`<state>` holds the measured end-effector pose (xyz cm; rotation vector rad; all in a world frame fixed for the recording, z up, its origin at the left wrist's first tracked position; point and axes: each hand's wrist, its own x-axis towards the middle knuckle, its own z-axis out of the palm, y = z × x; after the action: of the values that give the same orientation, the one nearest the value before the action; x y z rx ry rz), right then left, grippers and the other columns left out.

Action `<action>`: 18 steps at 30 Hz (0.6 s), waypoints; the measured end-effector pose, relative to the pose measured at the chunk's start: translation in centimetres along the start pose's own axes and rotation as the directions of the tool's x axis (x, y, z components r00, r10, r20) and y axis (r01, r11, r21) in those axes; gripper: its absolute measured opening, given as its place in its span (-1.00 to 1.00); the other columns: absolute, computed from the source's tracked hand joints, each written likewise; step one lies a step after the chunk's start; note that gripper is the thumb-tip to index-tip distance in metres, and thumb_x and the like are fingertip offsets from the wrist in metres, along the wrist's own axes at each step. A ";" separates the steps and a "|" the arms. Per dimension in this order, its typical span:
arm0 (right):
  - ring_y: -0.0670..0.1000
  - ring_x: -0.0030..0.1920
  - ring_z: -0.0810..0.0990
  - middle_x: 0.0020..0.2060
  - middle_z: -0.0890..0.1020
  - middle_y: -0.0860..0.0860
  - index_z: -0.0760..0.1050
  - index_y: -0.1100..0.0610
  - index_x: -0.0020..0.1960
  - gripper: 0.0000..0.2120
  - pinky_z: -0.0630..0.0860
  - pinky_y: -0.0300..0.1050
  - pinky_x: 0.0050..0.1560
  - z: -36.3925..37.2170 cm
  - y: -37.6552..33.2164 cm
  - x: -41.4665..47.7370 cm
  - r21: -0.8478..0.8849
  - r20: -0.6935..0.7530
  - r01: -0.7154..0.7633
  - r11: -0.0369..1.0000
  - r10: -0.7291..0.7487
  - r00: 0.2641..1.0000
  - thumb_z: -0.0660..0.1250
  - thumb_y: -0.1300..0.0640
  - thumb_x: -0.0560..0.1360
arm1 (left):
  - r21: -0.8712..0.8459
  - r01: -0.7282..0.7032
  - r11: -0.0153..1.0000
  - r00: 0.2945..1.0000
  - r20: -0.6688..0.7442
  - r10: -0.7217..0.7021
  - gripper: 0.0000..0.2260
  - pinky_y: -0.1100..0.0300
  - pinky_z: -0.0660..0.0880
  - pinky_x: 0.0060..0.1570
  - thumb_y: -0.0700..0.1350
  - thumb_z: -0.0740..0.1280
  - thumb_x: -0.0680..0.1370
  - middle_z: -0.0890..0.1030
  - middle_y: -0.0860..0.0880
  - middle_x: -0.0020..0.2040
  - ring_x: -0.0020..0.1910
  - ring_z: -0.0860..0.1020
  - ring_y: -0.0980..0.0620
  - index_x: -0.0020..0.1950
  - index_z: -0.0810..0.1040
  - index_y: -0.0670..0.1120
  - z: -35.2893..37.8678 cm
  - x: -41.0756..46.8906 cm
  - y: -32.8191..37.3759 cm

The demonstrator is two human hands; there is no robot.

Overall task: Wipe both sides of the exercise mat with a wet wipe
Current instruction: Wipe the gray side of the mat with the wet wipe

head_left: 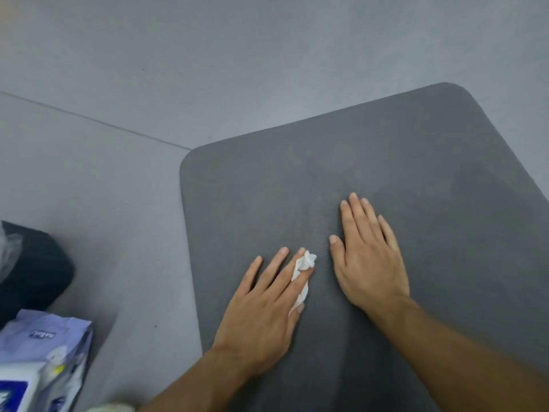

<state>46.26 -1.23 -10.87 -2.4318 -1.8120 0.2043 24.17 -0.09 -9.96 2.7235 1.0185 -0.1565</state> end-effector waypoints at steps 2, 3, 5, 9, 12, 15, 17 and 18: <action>-0.02 0.68 -0.07 0.68 0.03 0.02 0.03 0.12 0.69 -0.33 -0.03 0.05 0.65 0.2 -0.1 -0.1 -0.027 0.015 -0.030 0.999 0.030 0.999 -0.13 -0.21 0.69 | 0.004 0.003 1.000 1.000 0.002 -0.003 -0.47 -0.12 0.10 0.57 0.10 -0.02 0.73 0.03 0.08 0.70 0.68 -0.03 0.04 0.71 0.02 0.04 -0.3 0.5 -1.9; -0.03 0.68 -0.10 0.69 0.00 0.01 -0.01 0.11 0.70 -0.31 -0.06 0.04 0.66 0.3 -0.1 -0.3 -0.040 0.024 -0.023 0.999 0.024 0.999 -0.15 -0.25 0.68 | 0.004 0.011 1.000 1.000 0.002 -0.011 -0.47 -0.13 0.09 0.59 0.10 -0.03 0.74 0.02 0.08 0.70 0.68 -0.04 0.05 0.71 0.00 0.05 -0.5 1.3 -2.8; -0.04 0.67 -0.14 0.69 -0.03 0.00 -0.04 0.10 0.70 -0.27 -0.08 0.03 0.66 0.2 0.0 -0.2 -0.047 0.041 -0.015 0.999 0.017 0.999 -0.16 -0.30 0.67 | -0.004 0.043 0.999 0.999 -0.004 -0.043 -0.47 -0.13 0.07 0.61 0.11 -0.07 0.73 0.02 0.09 0.70 0.67 -0.06 0.07 0.71 -0.02 0.06 -1.1 3.5 -4.6; -0.04 0.67 -0.15 0.69 -0.05 -0.01 -0.05 0.09 0.70 -0.26 -0.06 0.05 0.66 0.1 -0.3 -0.2 -0.051 0.045 -0.035 0.998 0.037 0.998 -0.16 -0.31 0.66 | -0.020 0.134 0.991 0.991 0.009 -0.134 -0.44 -0.10 -0.07 0.63 0.14 -0.17 0.70 -0.07 0.11 0.70 0.67 -0.13 0.08 0.71 -0.10 0.07 -2.6 8.8 -7.8; -0.05 0.67 -0.16 0.69 -0.06 -0.02 -0.07 0.08 0.70 -0.26 -0.07 0.04 0.66 -0.1 -0.3 -0.2 -0.053 0.055 -0.038 0.998 0.040 0.998 -0.17 -0.31 0.66 | -0.011 0.194 0.981 0.981 0.022 -0.194 -0.47 -0.09 -0.13 0.63 0.11 -0.15 0.73 -0.11 0.10 0.70 0.67 -0.15 0.02 0.71 -0.14 0.06 -3.9 12.1 -9.1; -0.06 0.67 -0.17 0.69 -0.06 -0.02 -0.07 0.08 0.70 -0.26 -0.07 0.04 0.66 -0.1 -0.4 -0.1 -0.044 0.062 -0.037 0.998 0.040 0.997 -0.17 -0.31 0.66 | -0.026 0.167 0.986 0.986 0.006 -0.167 -0.47 -0.13 -0.08 0.62 0.10 -0.12 0.73 -0.11 0.06 0.71 0.68 -0.14 0.00 0.71 -0.09 0.02 -4.1 13.0 -8.4; -0.05 0.67 -0.15 0.69 -0.03 -0.01 -0.04 0.09 0.70 -0.26 -0.05 0.04 0.66 0.0 -0.4 -0.1 -0.033 0.048 -0.039 0.999 0.041 0.998 -0.16 -0.31 0.66 | 0.004 0.052 0.999 0.998 -0.023 -0.052 -0.47 -0.15 0.00 0.61 0.08 -0.09 0.74 -0.04 0.03 0.71 0.68 -0.09 -0.01 0.71 -0.02 -0.01 -3.4 11.1 -6.8; -0.05 0.67 -0.13 0.69 -0.02 0.00 -0.03 0.09 0.70 -0.26 -0.05 0.04 0.66 0.0 -0.4 -0.1 -0.028 0.039 -0.042 0.999 0.043 0.998 -0.15 -0.31 0.66 | 0.022 -0.021 1.000 1.000 -0.014 0.022 -0.47 -0.15 0.02 0.62 0.09 -0.06 0.73 -0.03 0.02 0.71 0.68 -0.09 -0.01 0.71 0.01 -0.01 -3.0 9.4 -5.7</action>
<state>45.87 -1.21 -10.76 -2.5040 -1.7912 0.2347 27.50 10.78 -9.79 2.7578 0.9969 -0.1451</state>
